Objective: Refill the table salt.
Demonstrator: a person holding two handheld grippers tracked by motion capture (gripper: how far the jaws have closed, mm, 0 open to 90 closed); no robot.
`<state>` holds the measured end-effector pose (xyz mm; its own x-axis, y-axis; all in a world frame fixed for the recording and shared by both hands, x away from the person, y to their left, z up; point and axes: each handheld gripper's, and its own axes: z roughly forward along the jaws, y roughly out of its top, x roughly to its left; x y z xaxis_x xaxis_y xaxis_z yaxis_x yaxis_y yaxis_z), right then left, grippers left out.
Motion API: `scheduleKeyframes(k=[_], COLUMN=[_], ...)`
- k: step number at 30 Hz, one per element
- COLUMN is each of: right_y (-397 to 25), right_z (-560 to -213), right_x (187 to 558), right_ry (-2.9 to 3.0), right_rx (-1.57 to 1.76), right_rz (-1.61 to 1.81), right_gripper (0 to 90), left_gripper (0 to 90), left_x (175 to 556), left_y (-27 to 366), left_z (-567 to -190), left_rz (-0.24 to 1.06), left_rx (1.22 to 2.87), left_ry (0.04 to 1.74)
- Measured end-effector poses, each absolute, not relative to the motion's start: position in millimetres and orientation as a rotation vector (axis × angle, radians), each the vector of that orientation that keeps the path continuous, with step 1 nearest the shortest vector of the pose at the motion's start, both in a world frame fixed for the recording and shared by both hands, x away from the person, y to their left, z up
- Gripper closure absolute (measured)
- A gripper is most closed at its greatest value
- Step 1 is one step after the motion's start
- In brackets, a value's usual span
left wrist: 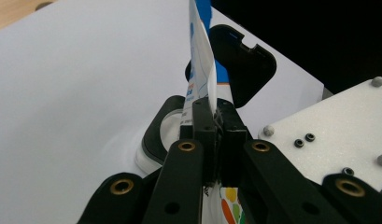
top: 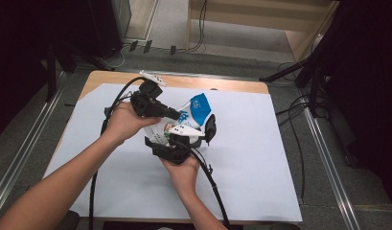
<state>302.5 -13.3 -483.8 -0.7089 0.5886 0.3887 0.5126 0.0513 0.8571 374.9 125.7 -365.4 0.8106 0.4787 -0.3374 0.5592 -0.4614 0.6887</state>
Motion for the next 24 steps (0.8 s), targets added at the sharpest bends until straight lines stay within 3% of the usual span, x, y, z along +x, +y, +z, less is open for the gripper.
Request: scheduleKeyframes(k=[3,24], right_y=[-12.2,-5.6], right_z=[-483.7,-482.2], right_x=[301.0,294.3], right_ry=[2.229,2.249], right_rx=[1.151,1.044], right_rz=[1.761,1.677], right_gripper=[62.7,68.2], left_gripper=[90.0,83.0], left_x=[374.9,372.5], left_y=[128.2,134.3], left_z=[-366.4,-369.4], left_rz=[-0.126,-0.172], left_rx=[2.136,2.132], left_ry=[0.766,0.746])
